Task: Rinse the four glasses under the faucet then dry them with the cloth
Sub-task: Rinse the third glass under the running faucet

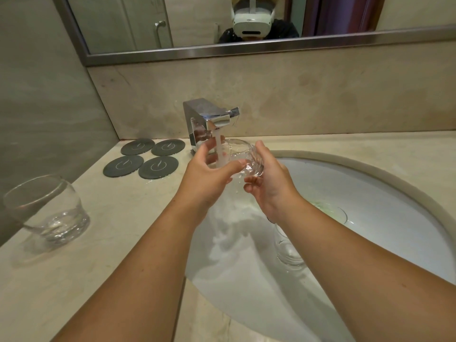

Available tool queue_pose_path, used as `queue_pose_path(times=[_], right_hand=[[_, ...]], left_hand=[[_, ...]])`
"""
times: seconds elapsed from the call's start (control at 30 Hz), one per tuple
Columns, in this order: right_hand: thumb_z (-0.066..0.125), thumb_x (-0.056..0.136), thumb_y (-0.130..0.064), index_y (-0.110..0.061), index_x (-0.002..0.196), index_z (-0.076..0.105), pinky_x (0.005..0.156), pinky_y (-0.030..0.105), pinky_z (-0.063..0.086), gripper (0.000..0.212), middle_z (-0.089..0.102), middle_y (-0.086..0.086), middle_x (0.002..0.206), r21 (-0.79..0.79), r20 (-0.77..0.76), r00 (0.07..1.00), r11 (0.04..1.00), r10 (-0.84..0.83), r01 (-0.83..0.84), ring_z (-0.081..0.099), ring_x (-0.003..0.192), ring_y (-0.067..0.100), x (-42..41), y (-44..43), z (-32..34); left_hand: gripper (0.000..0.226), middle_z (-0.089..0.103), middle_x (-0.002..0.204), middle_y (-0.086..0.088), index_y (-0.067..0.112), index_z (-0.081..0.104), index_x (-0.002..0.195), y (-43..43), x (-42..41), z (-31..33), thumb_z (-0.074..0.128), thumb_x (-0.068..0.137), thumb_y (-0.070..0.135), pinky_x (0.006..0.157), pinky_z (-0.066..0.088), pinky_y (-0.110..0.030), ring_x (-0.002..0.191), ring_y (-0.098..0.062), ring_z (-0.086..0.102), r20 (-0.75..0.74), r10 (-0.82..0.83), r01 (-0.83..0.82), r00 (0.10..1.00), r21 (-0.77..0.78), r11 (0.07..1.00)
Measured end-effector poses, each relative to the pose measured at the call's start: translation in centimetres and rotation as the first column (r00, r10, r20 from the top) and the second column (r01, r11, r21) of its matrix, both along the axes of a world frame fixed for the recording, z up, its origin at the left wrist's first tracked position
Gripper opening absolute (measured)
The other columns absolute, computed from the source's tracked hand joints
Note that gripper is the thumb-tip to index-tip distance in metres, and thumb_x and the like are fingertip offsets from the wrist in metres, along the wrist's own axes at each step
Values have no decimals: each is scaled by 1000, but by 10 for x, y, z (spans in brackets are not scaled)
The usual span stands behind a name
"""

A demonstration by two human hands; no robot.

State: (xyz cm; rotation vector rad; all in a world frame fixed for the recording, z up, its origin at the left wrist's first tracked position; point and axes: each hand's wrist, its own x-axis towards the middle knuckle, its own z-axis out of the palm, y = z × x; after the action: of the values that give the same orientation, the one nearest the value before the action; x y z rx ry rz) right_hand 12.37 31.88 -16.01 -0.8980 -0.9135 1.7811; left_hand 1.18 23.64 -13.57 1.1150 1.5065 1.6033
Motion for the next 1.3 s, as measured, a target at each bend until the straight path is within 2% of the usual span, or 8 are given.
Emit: queue_pose_path(times=[0.2, 0.37, 0.5, 0.63, 0.77, 1.0, 1.13, 1.3], right_hand=[[69, 97, -31, -8, 118, 70, 46, 27, 37, 31, 69, 9, 94, 20, -66, 996, 998, -56, 57, 47, 49, 16, -2, 1, 0], [69, 97, -26, -15, 111, 68, 49, 29, 38, 18, 65, 4, 85, 92, -46, 997, 994, -53, 58, 49, 51, 16, -2, -2, 1], [66, 99, -39, -14, 116, 71, 51, 30, 41, 31, 65, 9, 94, 83, -19, 1000, 996, -14, 15, 54, 58, 18, -2, -2, 1], [63, 98, -61, -14, 118, 73, 49, 29, 39, 52, 70, 4, 95, 29, 20, 999, 999, 31, -31, 52, 52, 14, -1, -1, 0], [67, 100, -47, -12, 111, 71, 47, 27, 36, 37, 65, 10, 89, 21, -21, 1000, 1000, -4, 4, 46, 49, 14, 0, -4, 2], [71, 99, -34, -12, 117, 69, 51, 30, 41, 29, 68, 1, 86, 102, -22, 998, 993, -56, 58, 50, 54, 16, -1, -3, 0], [69, 99, -36, -10, 127, 67, 50, 30, 43, 38, 70, 4, 94, 118, 7, 999, 992, -51, 50, 55, 60, 18, -2, -2, -1], [61, 99, -60, -18, 117, 73, 49, 28, 40, 47, 70, 3, 90, 33, 25, 999, 999, 25, -26, 54, 53, 14, -1, -2, 1]], left_hand=[[73, 77, 121, 10, 34, 62, 136, 2, 0, -2, 87, 68, 38, 96, 58, -34, 114, -10, 73, 35, -36, 37, 999, -20, 999], [81, 76, 125, 5, 26, 64, 132, 1, 0, -1, 91, 65, 64, 79, 60, -26, 109, -13, 76, 51, 37, -32, 998, -94, 995], [50, 75, 123, 3, 24, 66, 125, 0, -1, 1, 91, 84, 37, 78, 61, -26, 105, -9, 77, 25, 60, -59, 998, -69, 996], [67, 75, 123, 5, 28, 65, 131, 1, -1, 0, 90, 68, 34, 81, 61, -30, 107, -11, 76, -17, 38, -38, 999, -25, 999], [71, 73, 127, 6, 33, 62, 134, 3, -1, -3, 85, 67, 28, 103, 59, -41, 117, -15, 73, -32, -12, 11, 999, -45, 999], [84, 75, 127, 4, 27, 60, 135, 2, 0, -3, 87, 66, 67, 82, 59, -30, 104, -14, 75, 39, 12, -6, 999, -144, 990], [68, 74, 124, 4, 21, 63, 131, 2, -1, -1, 89, 78, 54, 79, 59, -28, 101, -9, 75, 31, 71, -67, 997, -123, 990], [68, 76, 122, 5, 27, 64, 129, 2, 0, 1, 89, 67, 44, 82, 58, -31, 107, -7, 75, 2, 58, -58, 998, -47, 997]])
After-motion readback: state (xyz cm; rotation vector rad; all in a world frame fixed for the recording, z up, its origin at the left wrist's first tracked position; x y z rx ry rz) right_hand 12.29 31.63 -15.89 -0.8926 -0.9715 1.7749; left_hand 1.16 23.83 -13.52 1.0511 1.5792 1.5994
